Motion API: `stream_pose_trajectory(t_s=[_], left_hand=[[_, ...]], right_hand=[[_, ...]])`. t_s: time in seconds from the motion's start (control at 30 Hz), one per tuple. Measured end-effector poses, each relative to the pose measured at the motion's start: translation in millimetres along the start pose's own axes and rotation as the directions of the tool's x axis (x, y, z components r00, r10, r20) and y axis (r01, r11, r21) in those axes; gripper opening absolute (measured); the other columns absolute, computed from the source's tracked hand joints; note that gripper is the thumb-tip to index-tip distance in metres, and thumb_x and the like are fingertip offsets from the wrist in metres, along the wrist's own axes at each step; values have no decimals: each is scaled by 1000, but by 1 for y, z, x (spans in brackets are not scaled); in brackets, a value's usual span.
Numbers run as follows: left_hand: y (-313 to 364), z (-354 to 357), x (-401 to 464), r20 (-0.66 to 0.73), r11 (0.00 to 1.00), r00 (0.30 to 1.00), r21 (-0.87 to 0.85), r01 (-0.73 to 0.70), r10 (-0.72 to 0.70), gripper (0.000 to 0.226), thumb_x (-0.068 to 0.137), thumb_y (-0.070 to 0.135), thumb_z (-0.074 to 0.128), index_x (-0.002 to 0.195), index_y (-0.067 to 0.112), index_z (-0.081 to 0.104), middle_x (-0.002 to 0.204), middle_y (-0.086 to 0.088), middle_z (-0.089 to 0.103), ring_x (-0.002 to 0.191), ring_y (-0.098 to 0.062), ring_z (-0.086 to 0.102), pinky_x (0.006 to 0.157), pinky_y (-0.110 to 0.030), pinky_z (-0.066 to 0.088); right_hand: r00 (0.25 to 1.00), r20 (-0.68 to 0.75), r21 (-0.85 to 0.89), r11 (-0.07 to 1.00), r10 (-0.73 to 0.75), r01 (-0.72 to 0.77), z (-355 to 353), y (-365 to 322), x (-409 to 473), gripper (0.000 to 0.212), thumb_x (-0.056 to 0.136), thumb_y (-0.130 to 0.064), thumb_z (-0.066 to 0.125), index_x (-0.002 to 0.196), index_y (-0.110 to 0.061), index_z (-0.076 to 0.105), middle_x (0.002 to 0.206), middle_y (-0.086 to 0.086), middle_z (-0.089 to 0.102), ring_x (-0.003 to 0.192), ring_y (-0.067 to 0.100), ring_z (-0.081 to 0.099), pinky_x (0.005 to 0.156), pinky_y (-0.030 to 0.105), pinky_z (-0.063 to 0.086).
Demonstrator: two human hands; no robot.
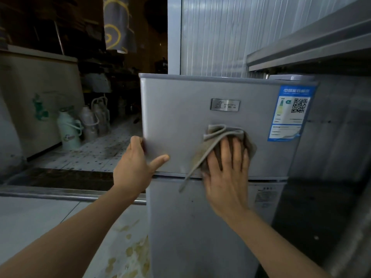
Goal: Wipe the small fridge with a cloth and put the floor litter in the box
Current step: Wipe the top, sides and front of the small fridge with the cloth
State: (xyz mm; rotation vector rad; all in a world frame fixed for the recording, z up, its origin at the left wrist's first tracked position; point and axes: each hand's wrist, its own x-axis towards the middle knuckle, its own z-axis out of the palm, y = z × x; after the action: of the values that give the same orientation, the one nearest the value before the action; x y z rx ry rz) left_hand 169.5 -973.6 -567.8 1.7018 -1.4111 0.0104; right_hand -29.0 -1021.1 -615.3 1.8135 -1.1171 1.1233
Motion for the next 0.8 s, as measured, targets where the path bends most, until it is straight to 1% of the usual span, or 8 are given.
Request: stream_pose_trajectory(t_s=[0.1, 0.23, 0.37, 0.53, 0.6, 0.7, 0.73, 0.8], left_hand=[[-1, 1, 1, -11, 1000, 1000, 0, -9, 9, 54, 74, 52, 67, 99, 15, 37, 90, -3, 52, 80, -25, 53, 63, -39, 45], [-2, 1, 2, -24, 1000, 1000, -9, -7, 7, 53, 74, 49, 69, 97, 15, 36, 87, -4, 52, 77, -26, 51, 61, -36, 40], [-2, 4, 2, -45, 999, 999, -46, -2, 0, 51, 74, 47, 70, 97, 16, 37, 85, -3, 51, 77, -25, 52, 62, -37, 41], [-4, 6, 0, -55, 999, 998, -52, 5, -8, 51, 74, 49, 69, 98, 17, 36, 88, -3, 52, 79, -25, 52, 64, -38, 42], [-4, 7, 0, -68, 998, 998, -62, 0, -4, 51, 74, 49, 69, 98, 18, 36, 90, -3, 53, 81, -25, 52, 66, -39, 43], [-5, 9, -1, -89, 996, 996, -94, -8, -1, 52, 74, 49, 69, 102, 18, 38, 95, -2, 54, 86, -24, 53, 73, -44, 48], [-5, 9, -1, -91, 995, 996, -102, -8, -2, 51, 74, 48, 70, 102, 18, 38, 96, -2, 54, 86, -24, 53, 74, -44, 48], [-4, 9, -2, -84, 992, 996, -123, -6, -4, 50, 74, 46, 70, 101, 18, 38, 95, -3, 54, 85, -23, 52, 70, -39, 44]], right_hand=[[999, -21, 31, 998, -47, 48, -1, -20, 31, 58, 86, -34, 49, 140, -20, 32, 150, 9, 18, 140, 35, 14, 112, 52, 11], [988, -18, 1, 988, -153, 153, -7, 19, 33, 56, 90, -39, 43, 142, -22, 29, 150, 5, 19, 139, 30, 18, 112, 51, 14], [999, -9, -47, 998, 49, -49, -17, 74, 17, 71, 89, -37, 44, 149, -19, 11, 154, 10, 8, 143, 34, 7, 117, 51, 7], [965, -99, 34, 970, 244, -242, -22, 85, 22, 63, 95, -36, 40, 148, -13, 16, 154, 21, 14, 143, 37, 11, 118, 46, 7], [926, -137, 89, 936, 351, -342, -22, 83, 25, 64, 94, -34, 40, 148, -8, 16, 154, 24, 12, 143, 38, 10, 119, 40, 5], [837, -170, 208, 849, 520, -485, -10, 79, 8, 63, 93, -29, 41, 146, -1, 20, 151, 31, 13, 141, 40, 14, 119, 40, 11], [816, -150, 246, 821, 558, -516, -5, 78, -6, 64, 93, -29, 40, 145, 2, 19, 150, 32, 13, 141, 40, 16, 119, 39, 11], [774, -21, 298, 743, 633, -599, 4, 77, -41, 70, 93, -38, 34, 142, 10, 22, 150, 32, 14, 139, 35, 19, 118, 23, 4]])
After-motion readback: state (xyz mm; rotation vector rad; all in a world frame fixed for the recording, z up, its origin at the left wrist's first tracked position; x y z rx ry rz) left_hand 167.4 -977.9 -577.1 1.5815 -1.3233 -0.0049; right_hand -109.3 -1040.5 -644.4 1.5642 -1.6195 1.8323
